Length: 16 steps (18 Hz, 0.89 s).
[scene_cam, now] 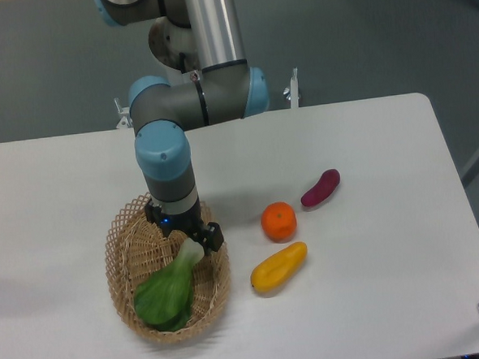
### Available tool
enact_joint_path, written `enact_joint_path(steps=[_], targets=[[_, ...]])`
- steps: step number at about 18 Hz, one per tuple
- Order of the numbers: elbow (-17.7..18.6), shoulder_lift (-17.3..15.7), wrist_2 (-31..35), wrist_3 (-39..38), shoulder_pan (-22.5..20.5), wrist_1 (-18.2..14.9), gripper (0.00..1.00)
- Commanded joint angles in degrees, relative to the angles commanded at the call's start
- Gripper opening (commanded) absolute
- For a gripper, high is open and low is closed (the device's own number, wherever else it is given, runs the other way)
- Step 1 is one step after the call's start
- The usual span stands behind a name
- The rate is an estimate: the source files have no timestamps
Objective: Pick up the green vegetable from the basket
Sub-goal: 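Lower the gripper onto the bok choy stem and close it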
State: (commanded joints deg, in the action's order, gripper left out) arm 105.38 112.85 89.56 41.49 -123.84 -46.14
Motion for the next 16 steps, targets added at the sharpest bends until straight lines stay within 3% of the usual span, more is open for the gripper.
enact_joint_path(steps=[8,12,16], targets=[[-0.2,1.8,0.1,0.3,0.3,1.8,1.0],[-0.2,1.9,0.2,0.7,0.3,1.8,0.74],[-0.3,1.5,0.2,0.8,0.3,1.8,0.58]])
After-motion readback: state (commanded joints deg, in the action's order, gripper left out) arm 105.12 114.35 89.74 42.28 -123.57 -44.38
